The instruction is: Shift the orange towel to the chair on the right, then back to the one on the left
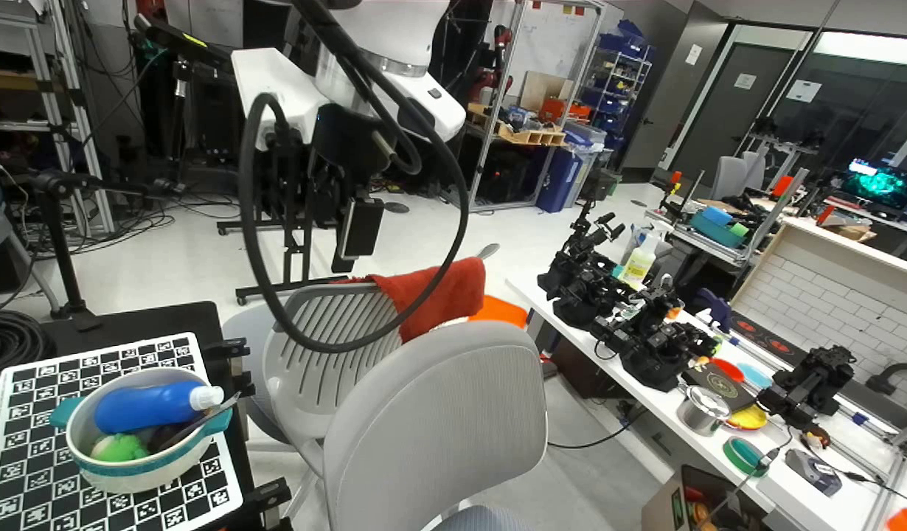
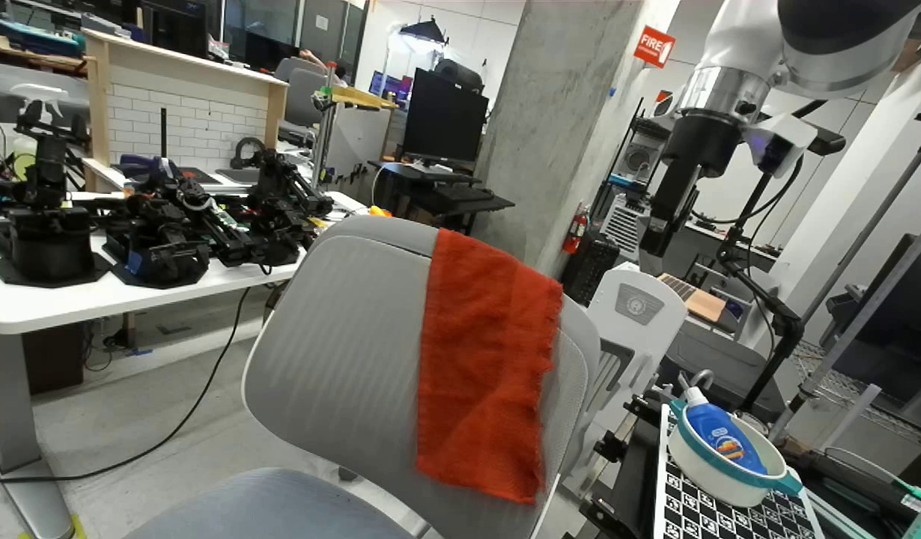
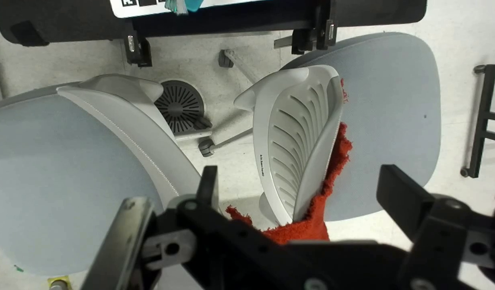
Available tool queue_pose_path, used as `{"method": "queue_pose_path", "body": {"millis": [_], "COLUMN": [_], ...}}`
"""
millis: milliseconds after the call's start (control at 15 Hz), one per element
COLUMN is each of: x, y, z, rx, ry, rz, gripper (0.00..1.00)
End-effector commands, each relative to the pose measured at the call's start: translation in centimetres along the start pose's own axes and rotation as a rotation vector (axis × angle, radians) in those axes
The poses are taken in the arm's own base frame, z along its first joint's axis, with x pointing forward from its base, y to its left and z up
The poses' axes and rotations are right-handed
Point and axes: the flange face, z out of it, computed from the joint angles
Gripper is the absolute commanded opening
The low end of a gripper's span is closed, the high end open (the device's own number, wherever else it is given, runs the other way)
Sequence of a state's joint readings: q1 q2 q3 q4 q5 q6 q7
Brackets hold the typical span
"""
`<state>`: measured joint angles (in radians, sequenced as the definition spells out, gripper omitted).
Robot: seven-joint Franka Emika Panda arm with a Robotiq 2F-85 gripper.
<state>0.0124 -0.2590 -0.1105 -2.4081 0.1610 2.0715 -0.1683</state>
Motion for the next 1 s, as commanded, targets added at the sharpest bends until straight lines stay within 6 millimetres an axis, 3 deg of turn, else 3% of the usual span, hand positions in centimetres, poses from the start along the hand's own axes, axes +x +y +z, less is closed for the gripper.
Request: {"method": "queue_pose_path", "body": {"millis": [0,467,933], "x": [1.9,7.4,13.7], "y": [0.2,0.8,-2.8], "z": [0.4,2.7,3.2], "rx": [-0.003,0.008,0.122], "ry": [0.026,0.068,0.06], "rz": [-0.022,0.014,0.073], "gripper": [1.0,1.0,1.0]}}
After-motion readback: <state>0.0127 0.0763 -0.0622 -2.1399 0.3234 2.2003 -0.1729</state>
